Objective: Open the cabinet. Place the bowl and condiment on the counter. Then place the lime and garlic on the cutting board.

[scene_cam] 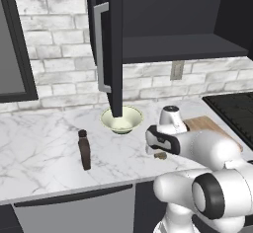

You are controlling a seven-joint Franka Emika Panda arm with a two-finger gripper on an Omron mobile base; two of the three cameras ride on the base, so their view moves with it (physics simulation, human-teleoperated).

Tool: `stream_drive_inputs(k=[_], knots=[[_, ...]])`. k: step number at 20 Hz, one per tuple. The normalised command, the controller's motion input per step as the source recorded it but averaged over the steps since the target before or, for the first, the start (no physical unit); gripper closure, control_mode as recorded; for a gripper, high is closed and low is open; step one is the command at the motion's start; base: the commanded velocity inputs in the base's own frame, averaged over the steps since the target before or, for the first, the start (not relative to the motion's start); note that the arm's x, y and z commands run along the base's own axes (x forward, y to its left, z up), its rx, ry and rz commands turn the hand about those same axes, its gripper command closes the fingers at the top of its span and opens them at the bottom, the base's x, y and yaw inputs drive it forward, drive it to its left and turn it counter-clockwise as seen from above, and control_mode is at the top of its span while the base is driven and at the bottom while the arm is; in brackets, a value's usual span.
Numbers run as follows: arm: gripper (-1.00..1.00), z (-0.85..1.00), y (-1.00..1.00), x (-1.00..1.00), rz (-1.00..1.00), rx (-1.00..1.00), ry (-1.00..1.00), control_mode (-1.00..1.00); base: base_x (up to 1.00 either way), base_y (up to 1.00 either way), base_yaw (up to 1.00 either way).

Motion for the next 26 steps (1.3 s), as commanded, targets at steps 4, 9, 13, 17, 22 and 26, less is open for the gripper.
stream_drive_inputs(k=[4,9,13,17,22,26], knots=[[-1.00,-0.15,0.03,0.00,0.00,-0.01,0.00,-1.00,0.00,0.00,0.00],[-1.00,-0.09,0.05,0.00,0.00,-0.02,0.00,-1.00,0.00,0.00,0.00],[-1.00,-0.09,0.01,0.03,0.00,-0.02,0.00,-1.00,0.00,0.00,0.00],[-1.00,-0.09,0.00,0.07,0.00,-0.01,0.00,-1.00,0.00,0.00,0.00],[-1.00,-0.05,0.00,0.07,0.00,-0.01,0.00,-1.00,0.00,0.00,0.00],[-1.00,-0.04,0.00,0.09,0.00,-0.02,0.00,-1.00,0.00,0.00,0.00]])
